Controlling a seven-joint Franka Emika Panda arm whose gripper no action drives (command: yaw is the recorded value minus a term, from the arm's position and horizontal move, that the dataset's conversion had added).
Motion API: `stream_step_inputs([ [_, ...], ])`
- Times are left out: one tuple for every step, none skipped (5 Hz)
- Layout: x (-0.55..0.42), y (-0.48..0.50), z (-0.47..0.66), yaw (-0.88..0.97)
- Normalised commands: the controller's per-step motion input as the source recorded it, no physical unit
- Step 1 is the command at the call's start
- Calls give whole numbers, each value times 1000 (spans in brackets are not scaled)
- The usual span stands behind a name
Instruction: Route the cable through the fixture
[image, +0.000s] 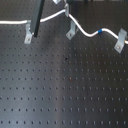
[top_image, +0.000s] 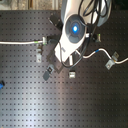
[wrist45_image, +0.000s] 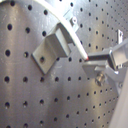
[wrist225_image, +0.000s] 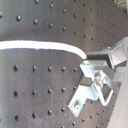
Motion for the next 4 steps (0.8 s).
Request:
stream_step_inputs([
  [12, 15, 246, 0],
  [4, 7, 270, 0],
  [7, 10, 394, -3],
  [7, 10, 499, -26],
])
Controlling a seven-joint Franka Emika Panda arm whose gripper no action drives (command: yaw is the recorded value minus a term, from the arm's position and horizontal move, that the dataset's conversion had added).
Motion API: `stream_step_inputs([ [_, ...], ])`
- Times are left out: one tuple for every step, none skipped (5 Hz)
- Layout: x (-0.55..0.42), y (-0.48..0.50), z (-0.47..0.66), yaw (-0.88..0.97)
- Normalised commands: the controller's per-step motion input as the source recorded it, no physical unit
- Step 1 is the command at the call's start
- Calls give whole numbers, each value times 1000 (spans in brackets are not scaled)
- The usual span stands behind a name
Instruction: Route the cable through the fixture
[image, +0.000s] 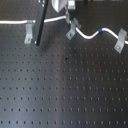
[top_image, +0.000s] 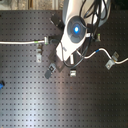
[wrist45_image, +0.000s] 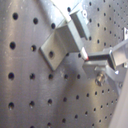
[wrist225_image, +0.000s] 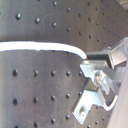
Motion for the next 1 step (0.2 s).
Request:
stream_step_inputs([
  [9, 10, 0, 0],
])
